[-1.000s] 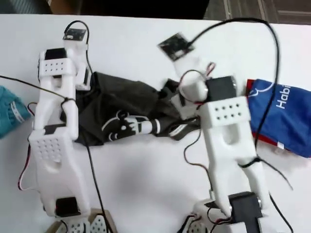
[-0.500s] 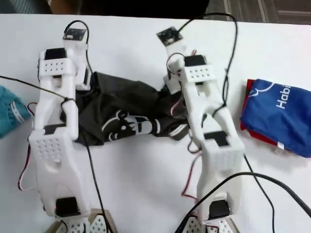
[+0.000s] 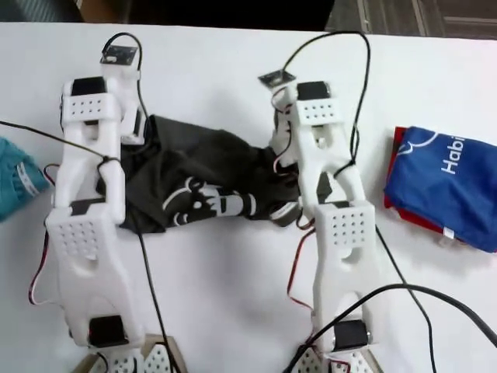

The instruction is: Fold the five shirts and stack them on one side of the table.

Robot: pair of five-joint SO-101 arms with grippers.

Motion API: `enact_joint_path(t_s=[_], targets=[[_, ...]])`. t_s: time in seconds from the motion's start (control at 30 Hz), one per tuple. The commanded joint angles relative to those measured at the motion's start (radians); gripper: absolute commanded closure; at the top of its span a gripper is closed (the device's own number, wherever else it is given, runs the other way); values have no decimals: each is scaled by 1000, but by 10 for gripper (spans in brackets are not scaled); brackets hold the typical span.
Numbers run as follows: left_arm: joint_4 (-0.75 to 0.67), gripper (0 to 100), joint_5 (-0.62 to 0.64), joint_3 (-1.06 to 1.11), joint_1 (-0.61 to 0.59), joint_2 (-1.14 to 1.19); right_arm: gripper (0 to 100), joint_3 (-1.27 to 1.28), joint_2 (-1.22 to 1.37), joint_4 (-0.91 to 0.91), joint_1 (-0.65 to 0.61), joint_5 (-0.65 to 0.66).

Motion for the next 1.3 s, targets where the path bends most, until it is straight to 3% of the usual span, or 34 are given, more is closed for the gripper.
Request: enact_joint_path(t_s=[0.0, 0.2, 0.43, 0.57, 0.7, 0.93, 1.1, 1.27], targets=[[-12, 768, -11, -47, 0, -11, 978, 167, -268, 13, 4, -6], [-12, 768, -11, -47, 0, -11, 978, 666, -659, -38, -5, 2], [-12, 768, -11, -47, 2, -11, 978, 1220, -949, -338, -61, 3], [-12, 768, -11, -47, 0, -11, 978, 1401, -1009, -455, -137, 3], [-12, 768, -11, -47, 0, -11, 971, 1416, -1029, -470, -139, 14], [-12, 768, -11, -47, 0, -11, 765, 1217, -1165, -294, -139, 138], [-12, 768, -11, -47, -2, -11, 762, 1049, -1325, -303, -99, 135], [-12, 768, -11, -47, -2, -11, 762, 1114, -1282, -403, -10, 133]])
